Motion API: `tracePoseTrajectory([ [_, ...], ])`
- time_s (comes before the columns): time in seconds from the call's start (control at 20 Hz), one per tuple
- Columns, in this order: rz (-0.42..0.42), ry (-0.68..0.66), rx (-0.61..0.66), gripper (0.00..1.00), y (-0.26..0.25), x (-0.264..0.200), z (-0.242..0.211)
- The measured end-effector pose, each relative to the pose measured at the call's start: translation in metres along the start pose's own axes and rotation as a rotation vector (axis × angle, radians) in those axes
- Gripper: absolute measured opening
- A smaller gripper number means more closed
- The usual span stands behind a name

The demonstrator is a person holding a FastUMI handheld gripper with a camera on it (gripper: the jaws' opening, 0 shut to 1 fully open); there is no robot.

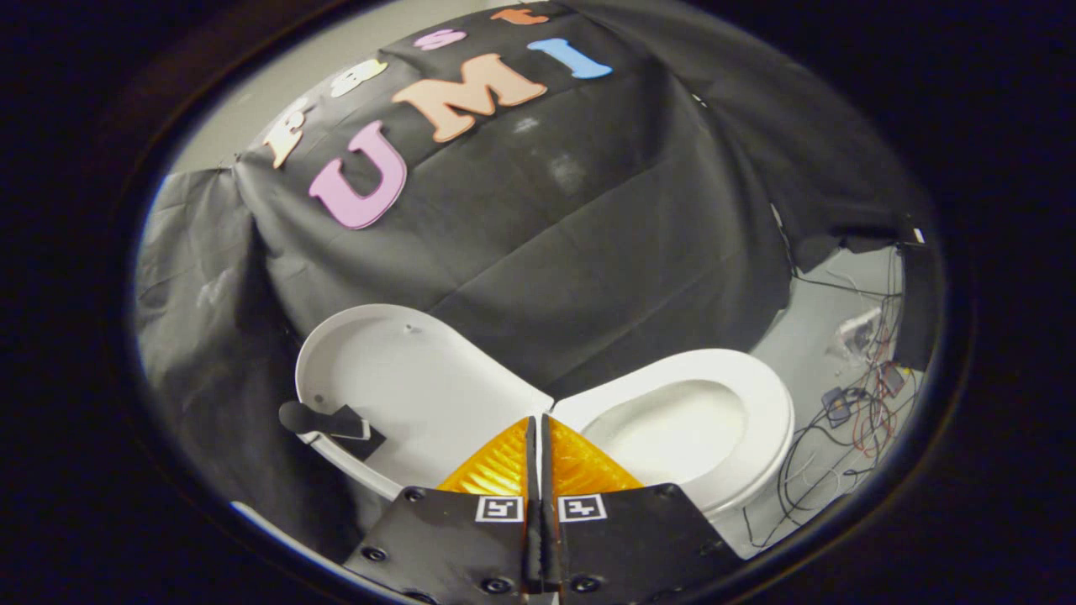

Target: Open the toilet lid.

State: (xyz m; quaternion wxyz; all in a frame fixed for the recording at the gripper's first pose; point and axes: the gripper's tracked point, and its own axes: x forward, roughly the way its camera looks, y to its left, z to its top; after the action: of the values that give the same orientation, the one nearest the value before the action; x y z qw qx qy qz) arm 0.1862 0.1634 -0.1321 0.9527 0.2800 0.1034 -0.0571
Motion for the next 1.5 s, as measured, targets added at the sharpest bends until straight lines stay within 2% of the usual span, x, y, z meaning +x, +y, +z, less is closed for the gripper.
tracePoseTrajectory([
  [0.2,-0.013,0.037,-0.168,0.01,0.012,0.006,-0.006],
  [0.45,0.013,0.006,-0.290,0.01,0.058,0.010,-0.001],
  [0.6,-0.020,0.014,-0.394,0.01,0.074,0.006,-0.001],
  [0.8,-0.038,-0.017,-0.390,0.01,0.103,-0.005,0.006],
  [1.15,-0.094,-0.054,-0.494,0.01,0.149,-0.015,0.006],
  [1.5,-0.089,-0.075,-0.522,0.01,0.203,-0.005,-0.006],
])
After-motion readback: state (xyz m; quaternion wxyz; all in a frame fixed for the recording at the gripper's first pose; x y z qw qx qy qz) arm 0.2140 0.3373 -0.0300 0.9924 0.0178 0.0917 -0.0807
